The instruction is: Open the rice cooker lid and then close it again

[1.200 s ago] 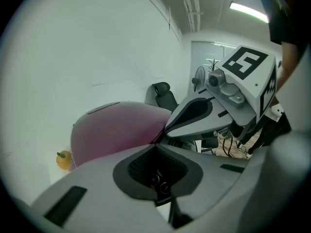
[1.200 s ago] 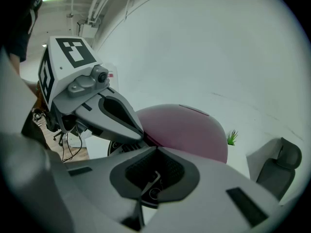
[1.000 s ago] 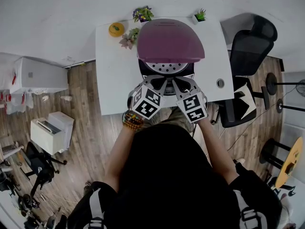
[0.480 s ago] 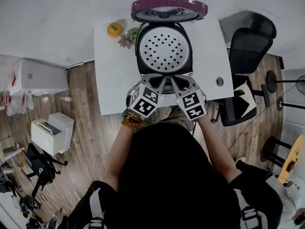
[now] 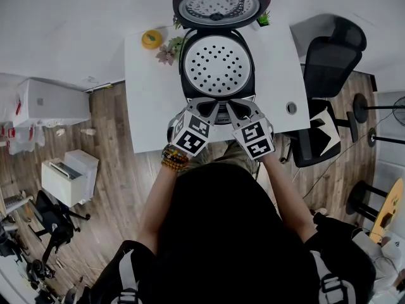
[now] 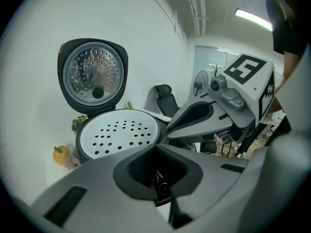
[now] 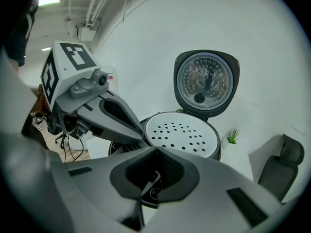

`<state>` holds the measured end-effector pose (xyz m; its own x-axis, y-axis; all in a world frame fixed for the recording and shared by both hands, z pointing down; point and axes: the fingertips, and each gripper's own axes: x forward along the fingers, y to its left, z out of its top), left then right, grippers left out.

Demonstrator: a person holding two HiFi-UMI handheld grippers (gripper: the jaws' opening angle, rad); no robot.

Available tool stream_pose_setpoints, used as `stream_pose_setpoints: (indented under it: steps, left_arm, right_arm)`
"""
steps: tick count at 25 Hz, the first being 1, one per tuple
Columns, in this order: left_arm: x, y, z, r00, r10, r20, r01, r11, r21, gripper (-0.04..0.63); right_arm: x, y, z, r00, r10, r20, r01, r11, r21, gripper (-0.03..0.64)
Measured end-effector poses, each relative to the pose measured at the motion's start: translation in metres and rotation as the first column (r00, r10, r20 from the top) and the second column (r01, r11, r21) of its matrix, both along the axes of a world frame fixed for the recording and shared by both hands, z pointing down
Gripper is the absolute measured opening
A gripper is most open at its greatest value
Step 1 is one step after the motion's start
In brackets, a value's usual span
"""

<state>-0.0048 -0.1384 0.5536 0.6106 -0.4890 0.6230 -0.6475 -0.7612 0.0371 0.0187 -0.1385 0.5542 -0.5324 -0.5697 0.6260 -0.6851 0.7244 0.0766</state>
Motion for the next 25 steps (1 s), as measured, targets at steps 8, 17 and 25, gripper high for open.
stream_pose_setpoints:
  steps: [8, 17, 25]
  left_arm:
    - [0.000, 0.000, 0.000, 1.000, 0.008, -0.011, -0.008, 1.000, -0.004, 0.025]
    - [-0.011, -0.003, -0.009, 0.976, -0.101, -0.193, 0.105, 0.994, 0.008, 0.025]
    - [-0.038, -0.015, -0.020, 0.932, -0.201, -0.303, 0.213, 0.977, 0.005, 0.025]
  right_arm:
    - [0.000, 0.000, 0.000, 1.000, 0.001, 0.001, -0.001, 1.000, 0.000, 0.029]
    - [0.003, -0.004, -0.002, 0.998, 0.020, 0.058, -0.018, 0.999, -0.033, 0.031]
    - [0.038, -0.024, -0.049, 0.958, 0.137, 0.254, -0.163, 0.983, 0.084, 0.032]
